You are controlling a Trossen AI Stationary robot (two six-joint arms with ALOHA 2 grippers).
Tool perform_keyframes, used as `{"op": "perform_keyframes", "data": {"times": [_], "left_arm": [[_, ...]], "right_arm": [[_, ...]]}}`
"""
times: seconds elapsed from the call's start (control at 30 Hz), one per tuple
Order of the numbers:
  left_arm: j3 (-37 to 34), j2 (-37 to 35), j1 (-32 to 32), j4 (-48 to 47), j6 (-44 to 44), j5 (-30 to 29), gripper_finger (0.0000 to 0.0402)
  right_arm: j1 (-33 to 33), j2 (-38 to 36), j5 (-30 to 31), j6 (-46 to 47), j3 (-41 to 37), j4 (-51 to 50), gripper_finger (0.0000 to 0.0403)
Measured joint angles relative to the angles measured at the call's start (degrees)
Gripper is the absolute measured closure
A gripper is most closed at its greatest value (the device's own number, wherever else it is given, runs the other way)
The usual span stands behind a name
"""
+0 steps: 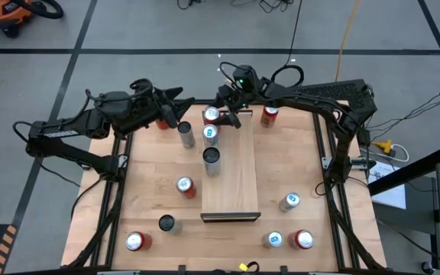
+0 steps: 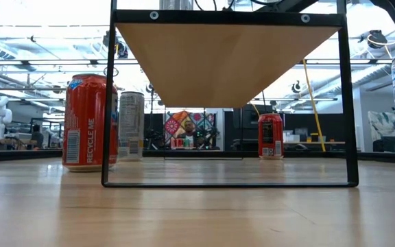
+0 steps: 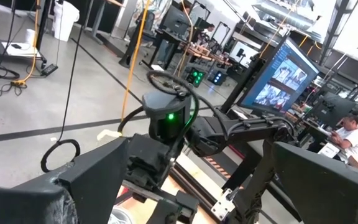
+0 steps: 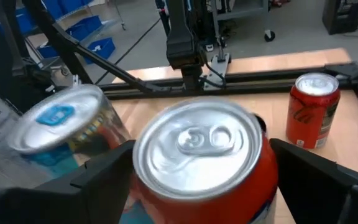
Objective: Place canned beverage on shelf
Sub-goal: Put the top right orange soda can on the shelf
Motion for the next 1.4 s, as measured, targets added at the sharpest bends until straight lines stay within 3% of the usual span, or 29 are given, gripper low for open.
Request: {"op": "perform_keyframes", "data": {"times": [0.57,0.83,0.97,1.23,1.4], "left_arm": [[0.0,0.0,0.0,-0.8,0.0,1.0,0.0004],[0.0,0.0,0.0,-2.5,0.0,1.1,0.0004],[0.0,0.0,0.0,-2.5,0.0,1.4,0.0004],[0.0,0.0,0.0,-2.9,0.0,1.4,0.0004],[0.0,0.0,0.0,-3.3,0.1,1.4,0.0004]], "right_arm": [[-1.2,-3.9,0.4,2.6,0.0,1.4,0.0064],[-3.6,-10.4,5.9,4.9,0.0,1.0,0.0064],[-5.3,-13.9,8.2,2.4,0.0,-4.5,0.0071],[-6.2,-15.4,9.6,-2.9,0.0,-28.2,0.0141],[-4.4,-14.0,11.3,-3.4,0.0,-34.4,0.0209]]}}
